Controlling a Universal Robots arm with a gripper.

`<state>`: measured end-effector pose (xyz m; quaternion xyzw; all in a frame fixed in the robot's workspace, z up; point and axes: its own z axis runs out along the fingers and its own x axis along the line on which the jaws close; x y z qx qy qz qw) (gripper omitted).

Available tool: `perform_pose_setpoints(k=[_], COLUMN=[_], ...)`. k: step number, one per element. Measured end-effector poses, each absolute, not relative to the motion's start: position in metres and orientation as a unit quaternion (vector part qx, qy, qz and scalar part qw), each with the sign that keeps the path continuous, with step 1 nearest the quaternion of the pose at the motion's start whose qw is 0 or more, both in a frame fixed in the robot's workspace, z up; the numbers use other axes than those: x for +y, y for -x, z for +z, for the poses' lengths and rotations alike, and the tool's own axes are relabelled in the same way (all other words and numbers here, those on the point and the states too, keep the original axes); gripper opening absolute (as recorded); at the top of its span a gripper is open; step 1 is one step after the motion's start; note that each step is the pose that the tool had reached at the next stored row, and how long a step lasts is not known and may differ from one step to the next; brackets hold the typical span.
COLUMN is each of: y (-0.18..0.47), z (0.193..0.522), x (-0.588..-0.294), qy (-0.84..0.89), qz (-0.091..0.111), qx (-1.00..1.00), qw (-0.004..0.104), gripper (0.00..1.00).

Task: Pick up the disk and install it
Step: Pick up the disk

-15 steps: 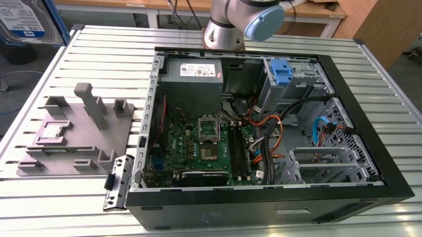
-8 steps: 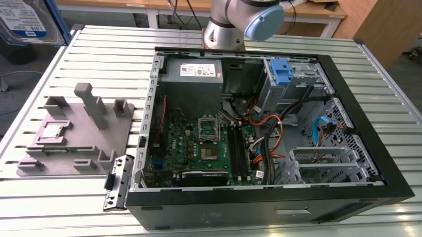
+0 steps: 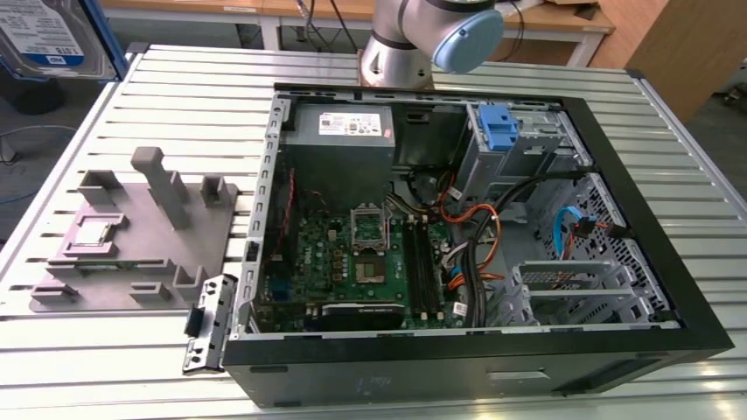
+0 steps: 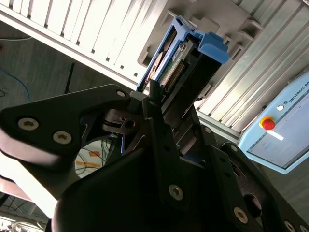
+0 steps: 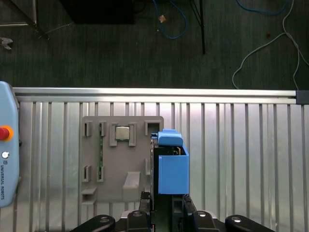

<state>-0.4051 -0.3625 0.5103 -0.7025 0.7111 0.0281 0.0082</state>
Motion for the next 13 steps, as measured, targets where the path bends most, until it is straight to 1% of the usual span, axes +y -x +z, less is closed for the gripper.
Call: perform_pose_setpoints(k=[13], y=[0.394], z=[0.51], x=[-0.362], qy=[0.703], qz=[0.028], qx=[0.711], qw=[0.008], gripper=[0.35])
